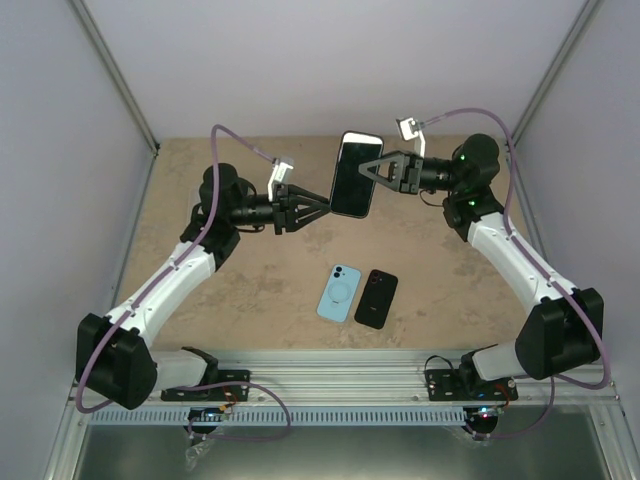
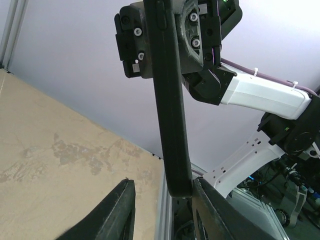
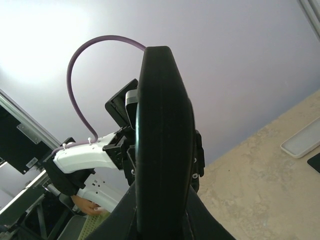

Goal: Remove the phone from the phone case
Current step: Remove the phone case from the phone.

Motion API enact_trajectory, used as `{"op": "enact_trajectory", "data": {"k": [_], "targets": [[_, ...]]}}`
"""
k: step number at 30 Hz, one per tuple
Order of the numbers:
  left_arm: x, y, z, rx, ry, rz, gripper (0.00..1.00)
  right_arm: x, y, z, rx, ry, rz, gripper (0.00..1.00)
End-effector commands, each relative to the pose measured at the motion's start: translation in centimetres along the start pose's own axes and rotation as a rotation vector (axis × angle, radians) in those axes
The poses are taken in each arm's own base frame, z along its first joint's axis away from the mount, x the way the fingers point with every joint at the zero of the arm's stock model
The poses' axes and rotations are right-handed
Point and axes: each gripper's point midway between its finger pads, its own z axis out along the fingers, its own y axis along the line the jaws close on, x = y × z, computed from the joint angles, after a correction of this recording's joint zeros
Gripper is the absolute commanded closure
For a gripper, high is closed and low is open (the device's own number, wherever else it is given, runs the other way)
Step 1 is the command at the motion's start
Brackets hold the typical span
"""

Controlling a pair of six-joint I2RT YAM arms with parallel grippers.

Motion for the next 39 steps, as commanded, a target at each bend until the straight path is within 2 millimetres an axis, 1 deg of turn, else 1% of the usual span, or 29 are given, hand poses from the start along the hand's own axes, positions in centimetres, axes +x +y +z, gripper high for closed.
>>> {"op": "enact_trajectory", "data": {"k": [1,12,18,30,39], "targets": [[-0.1,0.9,0.2,-0.041,-0.006,0.010,0.67,-0.9,2.9,-0.5,-0.041,-0.024,-0.083,1.00],[0.1,2.2,0.2,-0.099,-0.007,0.001,0.72,-0.6,3.8,-0.7,-0.075,-0.025,-0.082,0.99],[0.1,2.5,0.2,-0.110,-0.006,-0.002,0.73,-0.5,4.1,-0.7,-0.090,-0.027,-0.076,0.99],[0.0,3.6,0.4,-0.147,-0.004,-0.017,0.75,0.1,5.5,-0.8,-0.152,-0.023,-0.086,0.99],[0.0,4.3,0.5,-0.163,-0.002,-0.030,0.77,2.0,6.2,0.0,-0.201,0.016,-0.067,0.99]]}}
